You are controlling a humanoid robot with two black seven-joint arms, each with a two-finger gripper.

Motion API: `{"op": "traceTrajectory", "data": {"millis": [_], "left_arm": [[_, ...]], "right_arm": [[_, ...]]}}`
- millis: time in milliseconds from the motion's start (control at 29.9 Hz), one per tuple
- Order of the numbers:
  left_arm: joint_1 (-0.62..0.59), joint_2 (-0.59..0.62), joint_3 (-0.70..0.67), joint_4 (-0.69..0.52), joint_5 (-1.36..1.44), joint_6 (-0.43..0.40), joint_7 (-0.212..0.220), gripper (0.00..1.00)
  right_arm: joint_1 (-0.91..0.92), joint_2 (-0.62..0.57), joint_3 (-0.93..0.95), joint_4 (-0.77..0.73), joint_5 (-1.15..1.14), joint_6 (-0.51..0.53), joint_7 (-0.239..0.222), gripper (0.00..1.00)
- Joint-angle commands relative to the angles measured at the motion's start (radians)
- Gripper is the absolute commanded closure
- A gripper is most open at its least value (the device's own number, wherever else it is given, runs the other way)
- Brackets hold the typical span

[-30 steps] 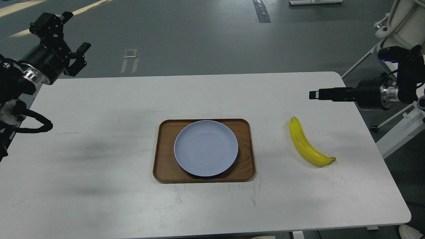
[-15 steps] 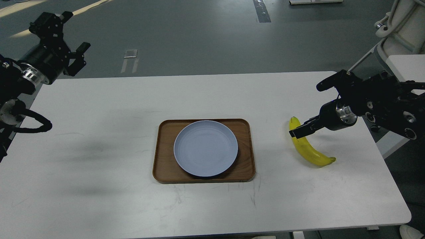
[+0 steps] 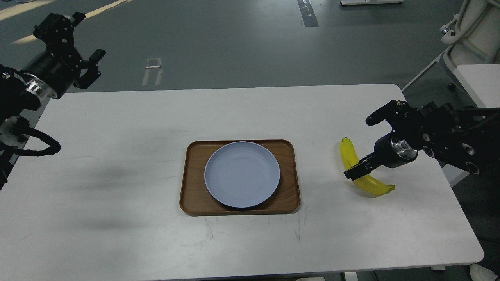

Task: Place banana on plate with both arms
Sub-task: 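Lift the banana with the right gripper and carry it over the plate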

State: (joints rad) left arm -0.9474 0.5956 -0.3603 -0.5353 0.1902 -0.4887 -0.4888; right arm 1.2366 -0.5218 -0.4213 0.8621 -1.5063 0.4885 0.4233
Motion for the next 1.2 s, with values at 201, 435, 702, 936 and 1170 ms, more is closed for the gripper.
{"op": "traceTrajectory", "data": {"millis": [201, 435, 702, 936, 1170], "left_arm": [[0.001, 0.007, -0.002, 0.0, 0.0, 0.0, 0.0, 0.02], [0.001, 0.013, -0.003, 0.0, 0.0, 0.0, 0.0, 0.02], [-0.001, 0.024, -0.008, 0.0, 0.0, 0.0, 0.0, 0.02], [-0.002, 0.029, -0.009, -0.002, 0.0, 0.0, 0.0, 0.02], [-0.002, 0.032, -0.009, -0.008, 0.0, 0.0, 0.0, 0.02]], "right_arm": [[-0.017, 0.016, -0.002, -0.002, 0.0, 0.0, 0.021, 0.5], [-0.022, 0.006, -0.004, -0.002, 0.0, 0.0, 0.065, 0.87], [0.142, -0.015, 0.012, 0.074, 0.017, 0.0, 0.065, 0.95], [0.242, 0.127, 0.012, 0.094, 0.04, 0.0, 0.065, 0.94], [0.228, 0.275, 0.0, 0.074, 0.156, 0.0, 0.065, 0.91]]}}
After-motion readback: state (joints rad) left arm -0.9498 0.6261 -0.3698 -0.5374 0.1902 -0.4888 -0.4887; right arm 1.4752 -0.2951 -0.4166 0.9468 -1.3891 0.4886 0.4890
